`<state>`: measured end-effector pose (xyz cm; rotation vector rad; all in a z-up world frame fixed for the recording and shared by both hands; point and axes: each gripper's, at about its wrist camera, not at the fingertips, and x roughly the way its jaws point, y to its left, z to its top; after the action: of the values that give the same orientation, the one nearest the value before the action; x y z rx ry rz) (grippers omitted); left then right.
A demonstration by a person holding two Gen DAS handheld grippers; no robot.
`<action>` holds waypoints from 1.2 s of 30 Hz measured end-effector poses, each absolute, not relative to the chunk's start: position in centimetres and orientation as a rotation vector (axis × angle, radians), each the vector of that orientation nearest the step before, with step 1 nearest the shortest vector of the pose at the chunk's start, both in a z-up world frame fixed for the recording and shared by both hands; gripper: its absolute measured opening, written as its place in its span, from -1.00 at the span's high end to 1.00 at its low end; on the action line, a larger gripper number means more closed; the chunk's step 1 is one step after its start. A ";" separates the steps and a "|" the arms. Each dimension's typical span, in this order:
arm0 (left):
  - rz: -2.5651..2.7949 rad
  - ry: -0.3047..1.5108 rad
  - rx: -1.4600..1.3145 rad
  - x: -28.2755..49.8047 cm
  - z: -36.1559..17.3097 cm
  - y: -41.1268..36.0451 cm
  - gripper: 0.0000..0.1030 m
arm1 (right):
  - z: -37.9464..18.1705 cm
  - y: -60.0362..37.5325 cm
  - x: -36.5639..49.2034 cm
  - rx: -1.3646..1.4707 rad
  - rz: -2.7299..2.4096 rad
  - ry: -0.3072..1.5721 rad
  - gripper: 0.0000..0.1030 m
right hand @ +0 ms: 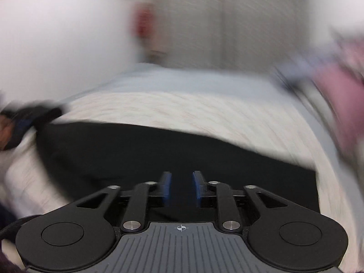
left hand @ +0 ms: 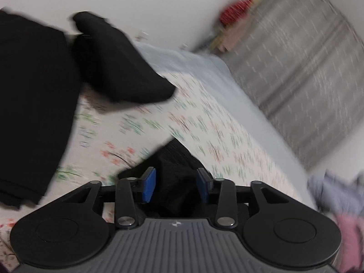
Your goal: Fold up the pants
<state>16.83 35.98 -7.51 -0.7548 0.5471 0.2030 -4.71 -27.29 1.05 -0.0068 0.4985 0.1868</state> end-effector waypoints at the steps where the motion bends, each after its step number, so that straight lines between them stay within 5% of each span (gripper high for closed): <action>1: 0.214 0.550 -0.776 16.6 -7.6 36.7 -0.22 | 1.9 -26.0 -5.3 -0.023 0.230 0.472 -0.08; 2: 0.224 0.562 -0.779 16.4 -7.7 37.2 -0.26 | 2.5 -25.0 -5.5 -0.010 0.260 0.462 -0.42; 3: 0.230 0.573 -0.778 16.3 -7.6 37.4 -0.28 | 2.8 -24.3 -5.2 0.012 0.289 0.467 -0.47; 11: 0.076 0.624 -0.802 17.1 -8.1 35.1 -0.40 | -3.4 -13.6 3.7 -0.209 0.395 0.687 -0.32; 17: 0.030 0.547 -0.803 16.9 -7.1 34.6 -0.45 | -6.4 -7.8 8.4 -0.432 0.350 0.678 -0.22; 22: -0.025 0.651 -0.822 18.4 -8.5 33.7 -0.45 | -8.5 -5.5 9.5 -0.547 0.381 0.699 -0.19; 23: -0.025 0.650 -0.822 18.5 -8.6 33.7 -0.45 | -8.6 -5.2 9.7 -0.565 0.361 0.688 0.07; 24: -0.017 0.648 -0.824 18.6 -8.7 33.8 -0.45 | -8.6 -5.1 10.2 -0.571 0.333 0.685 0.57; 26: 0.022 0.633 -0.867 18.5 -8.9 34.7 -0.45 | -8.7 -5.5 11.3 -0.553 0.291 0.703 1.00; 33: -0.047 0.611 -1.063 18.1 -9.6 35.7 -0.46 | -5.6 -7.6 10.2 -0.390 0.251 0.611 1.00; 36: -0.124 0.613 -1.059 18.7 -9.4 34.4 -0.73 | -4.6 -8.5 9.7 -0.345 0.250 0.590 1.00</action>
<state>18.74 34.41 -9.38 -1.0592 0.6130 -0.1235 9.70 -8.45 -4.58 -0.3451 0.5904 0.2498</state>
